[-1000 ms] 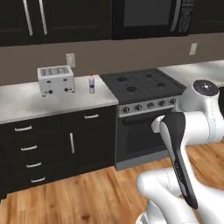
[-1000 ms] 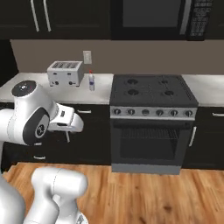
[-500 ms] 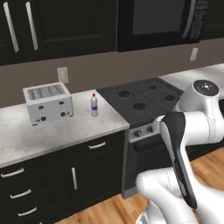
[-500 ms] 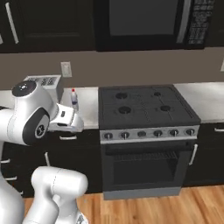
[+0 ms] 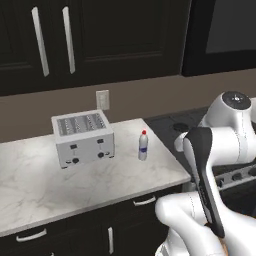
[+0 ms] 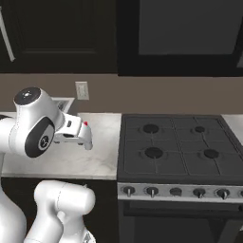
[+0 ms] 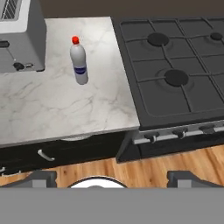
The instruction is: Place the drinks on the dining counter in a tight cluster.
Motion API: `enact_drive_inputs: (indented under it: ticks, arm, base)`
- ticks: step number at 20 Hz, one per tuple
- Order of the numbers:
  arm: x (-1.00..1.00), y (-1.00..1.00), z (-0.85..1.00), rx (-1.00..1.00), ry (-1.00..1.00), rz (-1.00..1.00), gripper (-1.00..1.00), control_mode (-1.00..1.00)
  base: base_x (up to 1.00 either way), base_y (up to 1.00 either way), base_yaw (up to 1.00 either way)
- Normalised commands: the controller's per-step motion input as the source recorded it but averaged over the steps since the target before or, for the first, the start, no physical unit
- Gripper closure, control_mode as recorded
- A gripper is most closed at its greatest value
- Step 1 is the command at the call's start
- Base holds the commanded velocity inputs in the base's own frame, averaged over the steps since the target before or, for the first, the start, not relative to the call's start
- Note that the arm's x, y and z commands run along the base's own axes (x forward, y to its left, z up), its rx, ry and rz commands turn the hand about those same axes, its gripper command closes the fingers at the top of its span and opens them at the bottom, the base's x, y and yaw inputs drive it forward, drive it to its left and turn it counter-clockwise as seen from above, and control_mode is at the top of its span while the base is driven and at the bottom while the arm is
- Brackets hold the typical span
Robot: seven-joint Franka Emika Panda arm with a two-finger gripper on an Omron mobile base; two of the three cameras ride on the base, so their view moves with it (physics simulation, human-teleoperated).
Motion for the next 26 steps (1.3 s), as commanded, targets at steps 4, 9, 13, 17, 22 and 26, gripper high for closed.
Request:
enact_drive_inputs:
  ticks: [4, 9, 13, 17, 22, 26]
  arm:
    - [0.0, 0.0, 0.0, 0.0, 0.0, 0.0, -1.0, 1.0]
    - [0.0, 0.0, 0.0, 0.0, 0.0, 0.0, -1.0, 1.0]
    - [0.0, 0.0, 0.0, 0.0, 0.0, 0.0, -1.0, 1.0]
    - [0.0, 0.0, 0.0, 0.0, 0.0, 0.0, -1.0, 1.0]
    - [0.0, 0.0, 0.0, 0.0, 0.0, 0.0, -1.0, 1.0]
    - [0.0, 0.0, 0.0, 0.0, 0.0, 0.0, -1.0, 1.0]
  base:
    - [0.48, 0.0, 0.33]
    - [0.13, -0.01, 0.13]
    - [0.0, 0.0, 0.0]
    - [0.0, 0.0, 0.0]
    - [0.0, 0.0, 0.0]
    - [0.0, 0.0, 0.0]
